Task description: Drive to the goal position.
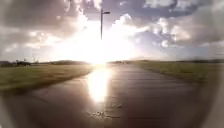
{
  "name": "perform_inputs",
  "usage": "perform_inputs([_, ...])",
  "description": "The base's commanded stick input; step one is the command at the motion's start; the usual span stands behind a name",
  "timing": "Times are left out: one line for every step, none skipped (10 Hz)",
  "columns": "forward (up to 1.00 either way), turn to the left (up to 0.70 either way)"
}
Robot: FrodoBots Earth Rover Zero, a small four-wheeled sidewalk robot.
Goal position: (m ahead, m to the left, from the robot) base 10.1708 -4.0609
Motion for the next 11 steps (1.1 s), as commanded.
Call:
perform_inputs([0.7, -0.14])
perform_inputs([0.7, -0.14])
perform_inputs([0.7, -0.14])
perform_inputs([0.7, -0.14])
perform_inputs([0.7, -0.14])
perform_inputs([0.7, -0.14])
perform_inputs([0.7, -0.14])
perform_inputs([0.7, -0.14])
perform_inputs([0.7, -0.14])
perform_inputs([0.7, -0.14])
perform_inputs([0.7, -0.14])
